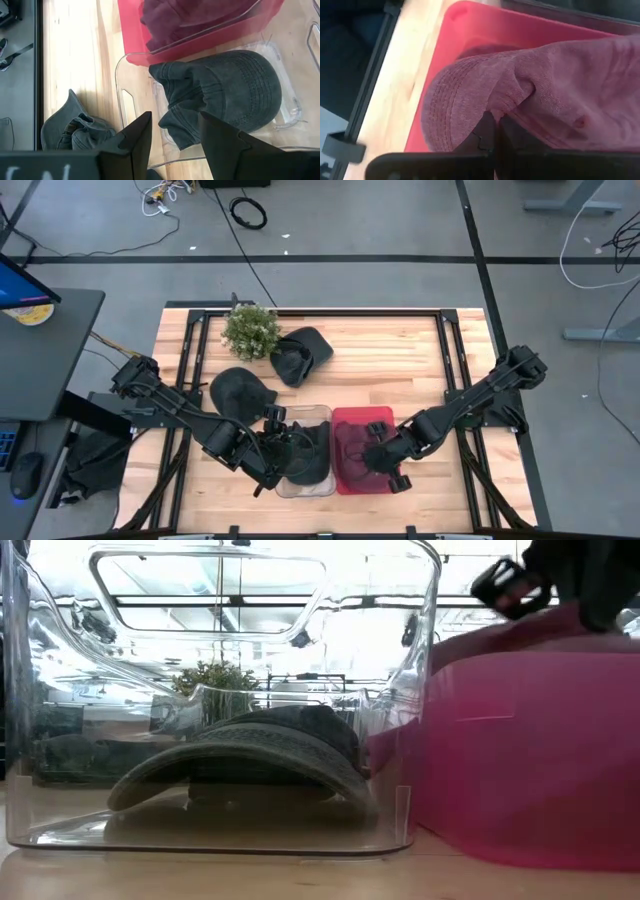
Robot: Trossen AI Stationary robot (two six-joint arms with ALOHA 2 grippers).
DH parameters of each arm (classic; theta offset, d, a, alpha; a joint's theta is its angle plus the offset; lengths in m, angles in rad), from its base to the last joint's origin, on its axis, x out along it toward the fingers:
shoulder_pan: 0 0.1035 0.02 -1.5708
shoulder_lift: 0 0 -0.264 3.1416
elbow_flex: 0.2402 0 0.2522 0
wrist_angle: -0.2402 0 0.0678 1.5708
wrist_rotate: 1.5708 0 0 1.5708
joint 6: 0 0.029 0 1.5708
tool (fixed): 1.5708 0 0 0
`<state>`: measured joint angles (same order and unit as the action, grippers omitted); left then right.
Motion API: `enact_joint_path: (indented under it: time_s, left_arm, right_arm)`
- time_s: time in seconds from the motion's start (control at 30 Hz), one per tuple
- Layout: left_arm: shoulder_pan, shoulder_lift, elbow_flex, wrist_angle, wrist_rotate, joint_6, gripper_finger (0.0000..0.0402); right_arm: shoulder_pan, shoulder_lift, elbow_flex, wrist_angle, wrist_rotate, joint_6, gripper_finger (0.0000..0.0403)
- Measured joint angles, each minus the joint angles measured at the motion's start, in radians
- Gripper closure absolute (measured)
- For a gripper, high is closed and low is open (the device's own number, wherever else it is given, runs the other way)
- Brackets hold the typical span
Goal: Pick & Place hat
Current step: Put the red cap into the red bin
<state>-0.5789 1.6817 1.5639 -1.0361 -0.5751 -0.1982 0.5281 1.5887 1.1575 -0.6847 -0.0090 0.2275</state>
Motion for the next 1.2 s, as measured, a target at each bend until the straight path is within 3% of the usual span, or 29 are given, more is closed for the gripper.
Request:
enact_joint_path:
  time_s: [0.23,0.6,1.2]
  left_arm:
    - [0.0,0.0,0.0,0.001,0.0,0.0,0.0236]
    - [0.0,0.0,0.0,0.001,0.0,0.0,0.0236]
    - [0.0,0.0,0.0,0.001,0.001,0.0,0.0236]
  right_arm:
    - [-0.102,0.0,-0.166,0.293,-0.182,0.003,0.0403]
    - [-0.236,-0.005,-0.379,0.477,-0.341,0.152,0.0395]
    - [-0.266,-0.004,-0.367,0.539,-0.391,0.133,0.0288]
